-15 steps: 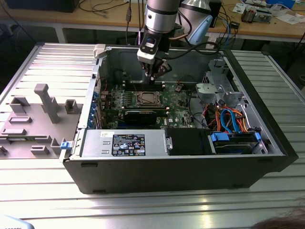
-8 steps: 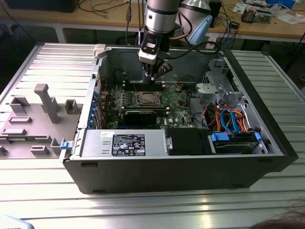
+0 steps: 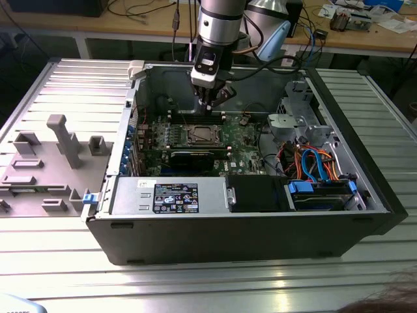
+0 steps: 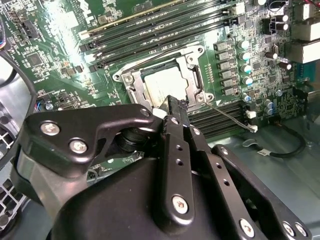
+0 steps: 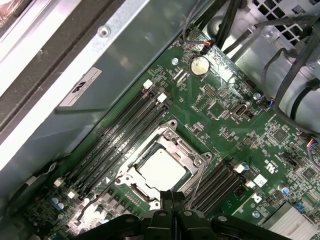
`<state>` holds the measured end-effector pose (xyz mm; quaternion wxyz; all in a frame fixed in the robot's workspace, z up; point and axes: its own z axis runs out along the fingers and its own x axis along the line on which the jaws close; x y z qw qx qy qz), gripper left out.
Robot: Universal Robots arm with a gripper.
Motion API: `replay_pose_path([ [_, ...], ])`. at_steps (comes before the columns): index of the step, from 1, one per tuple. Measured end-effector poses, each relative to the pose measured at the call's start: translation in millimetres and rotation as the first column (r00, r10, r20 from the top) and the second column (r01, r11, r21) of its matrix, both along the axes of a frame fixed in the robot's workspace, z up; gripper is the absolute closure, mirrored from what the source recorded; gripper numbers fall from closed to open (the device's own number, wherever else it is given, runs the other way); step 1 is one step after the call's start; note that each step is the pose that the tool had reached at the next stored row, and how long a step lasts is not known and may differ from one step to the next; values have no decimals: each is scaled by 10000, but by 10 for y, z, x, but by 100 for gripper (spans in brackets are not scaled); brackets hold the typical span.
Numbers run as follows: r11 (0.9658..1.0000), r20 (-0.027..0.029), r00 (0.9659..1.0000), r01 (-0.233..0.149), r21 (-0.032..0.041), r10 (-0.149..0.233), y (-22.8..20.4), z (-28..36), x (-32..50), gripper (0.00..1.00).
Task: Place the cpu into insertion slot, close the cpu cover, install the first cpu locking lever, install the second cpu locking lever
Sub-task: 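Install the second cpu locking lever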
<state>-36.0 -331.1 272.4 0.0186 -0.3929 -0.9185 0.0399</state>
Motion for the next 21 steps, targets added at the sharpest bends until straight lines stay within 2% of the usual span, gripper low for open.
replay_pose_path([
  [12, 9985, 0, 9985, -544, 0, 544, 0, 0, 0, 89],
  [21, 9957, 0, 9957, -931, 0, 931, 0, 0, 0, 89],
])
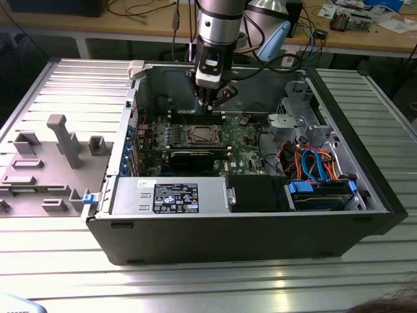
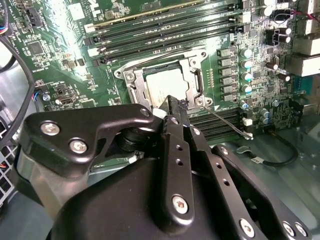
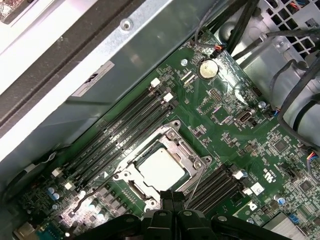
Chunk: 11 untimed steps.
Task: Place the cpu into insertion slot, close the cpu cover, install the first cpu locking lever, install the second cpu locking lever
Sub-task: 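Install the second cpu locking lever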
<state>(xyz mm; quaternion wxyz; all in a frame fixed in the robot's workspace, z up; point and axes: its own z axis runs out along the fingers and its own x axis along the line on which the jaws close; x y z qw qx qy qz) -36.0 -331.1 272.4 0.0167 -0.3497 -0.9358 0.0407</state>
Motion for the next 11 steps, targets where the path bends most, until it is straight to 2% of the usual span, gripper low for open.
replay_pose_path([
  [11, 9989, 0, 9989, -465, -1, 465, 0, 0, 0, 89],
])
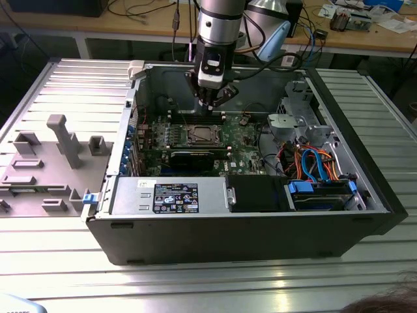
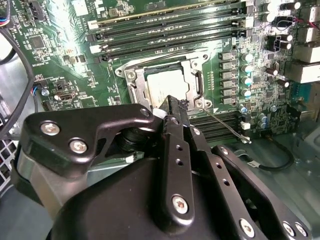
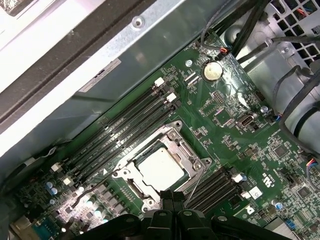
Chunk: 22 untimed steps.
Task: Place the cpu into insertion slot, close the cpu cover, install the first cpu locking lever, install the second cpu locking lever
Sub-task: 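Install the second cpu locking lever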
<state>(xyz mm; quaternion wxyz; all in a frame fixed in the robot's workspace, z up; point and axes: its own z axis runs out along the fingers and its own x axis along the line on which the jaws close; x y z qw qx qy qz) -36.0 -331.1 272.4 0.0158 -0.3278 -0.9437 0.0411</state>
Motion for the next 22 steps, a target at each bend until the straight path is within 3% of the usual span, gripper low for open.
replay_pose_path([
  [2, 9999, 0, 9999, -116, 1, 116, 0, 0, 0, 89],
  [3, 9991, 0, 9991, -422, 0, 422, 0, 0, 0, 89],
  [5, 9933, 0, 9933, -1158, 0, 1158, 0, 0, 0, 89],
  [22, 9833, 0, 9833, -1822, 0, 1822, 0, 0, 0, 89],
])
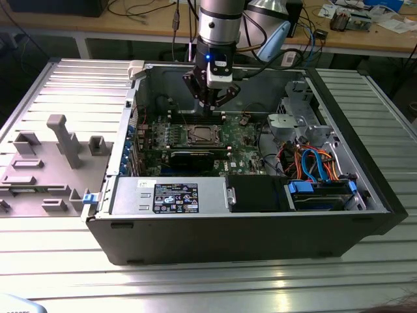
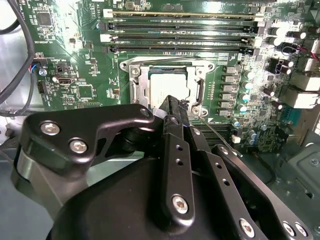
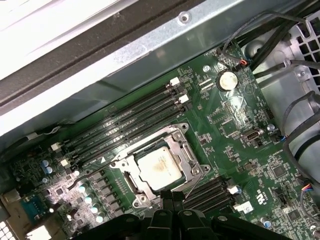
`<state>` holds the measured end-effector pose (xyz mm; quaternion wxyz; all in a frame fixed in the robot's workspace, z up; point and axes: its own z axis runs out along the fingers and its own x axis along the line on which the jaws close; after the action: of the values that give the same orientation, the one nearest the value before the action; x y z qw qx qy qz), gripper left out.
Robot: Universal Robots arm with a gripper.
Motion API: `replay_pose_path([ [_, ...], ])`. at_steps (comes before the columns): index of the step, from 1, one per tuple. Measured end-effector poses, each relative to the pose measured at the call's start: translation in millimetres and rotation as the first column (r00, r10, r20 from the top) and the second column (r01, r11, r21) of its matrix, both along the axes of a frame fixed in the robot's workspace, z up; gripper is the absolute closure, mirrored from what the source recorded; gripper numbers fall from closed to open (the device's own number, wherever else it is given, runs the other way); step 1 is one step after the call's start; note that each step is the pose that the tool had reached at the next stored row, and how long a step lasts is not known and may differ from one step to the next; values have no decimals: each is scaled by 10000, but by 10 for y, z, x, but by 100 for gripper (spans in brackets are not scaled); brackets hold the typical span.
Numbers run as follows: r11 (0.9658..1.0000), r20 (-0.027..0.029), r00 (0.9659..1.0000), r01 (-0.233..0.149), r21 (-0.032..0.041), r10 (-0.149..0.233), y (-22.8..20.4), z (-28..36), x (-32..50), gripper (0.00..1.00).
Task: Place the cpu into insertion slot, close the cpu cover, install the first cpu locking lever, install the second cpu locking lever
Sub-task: 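Install the second cpu locking lever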
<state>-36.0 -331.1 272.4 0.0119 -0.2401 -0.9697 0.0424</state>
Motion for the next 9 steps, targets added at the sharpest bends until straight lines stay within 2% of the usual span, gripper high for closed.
replay_pose_path([
  [9, 9996, 0, 9996, -286, 0, 286, 0, 0, 0, 89],
])
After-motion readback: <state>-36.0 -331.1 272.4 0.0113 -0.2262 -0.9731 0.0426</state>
